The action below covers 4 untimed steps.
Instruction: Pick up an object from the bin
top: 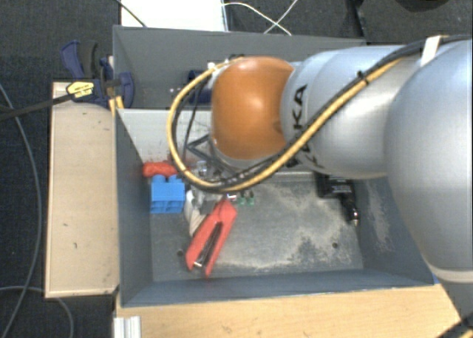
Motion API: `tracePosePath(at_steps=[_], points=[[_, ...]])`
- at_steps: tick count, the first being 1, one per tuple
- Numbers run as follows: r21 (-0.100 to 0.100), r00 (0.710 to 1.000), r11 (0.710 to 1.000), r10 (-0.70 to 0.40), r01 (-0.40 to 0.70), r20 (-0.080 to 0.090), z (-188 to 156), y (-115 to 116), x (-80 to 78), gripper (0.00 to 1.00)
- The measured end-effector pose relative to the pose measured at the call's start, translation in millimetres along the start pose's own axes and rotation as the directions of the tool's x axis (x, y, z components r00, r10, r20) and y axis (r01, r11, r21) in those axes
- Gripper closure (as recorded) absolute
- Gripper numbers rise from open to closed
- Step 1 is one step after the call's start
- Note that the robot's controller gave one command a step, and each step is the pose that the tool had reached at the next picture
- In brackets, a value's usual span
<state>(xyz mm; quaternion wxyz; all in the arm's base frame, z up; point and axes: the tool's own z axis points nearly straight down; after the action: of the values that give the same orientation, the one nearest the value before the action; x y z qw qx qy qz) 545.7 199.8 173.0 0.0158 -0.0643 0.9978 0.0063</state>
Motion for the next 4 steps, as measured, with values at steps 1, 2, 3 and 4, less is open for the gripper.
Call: tracePosePath(at_steps=[1,2,3,4], points=[[0.0,0.988,0.988,-0.157,0.157,-0.004,-63,-3,-29.0,1.0],[-0.001,0.987,0.987,-0.159,0.159,-0.004,20,-5,10.2,1.0],[0.0,0.975,0.975,-0.222,0.222,0.006,4,-2,7.6,1.0],[-0.002,0.951,0.951,-0.308,0.308,0.0,82,13,61.3,1.0]])
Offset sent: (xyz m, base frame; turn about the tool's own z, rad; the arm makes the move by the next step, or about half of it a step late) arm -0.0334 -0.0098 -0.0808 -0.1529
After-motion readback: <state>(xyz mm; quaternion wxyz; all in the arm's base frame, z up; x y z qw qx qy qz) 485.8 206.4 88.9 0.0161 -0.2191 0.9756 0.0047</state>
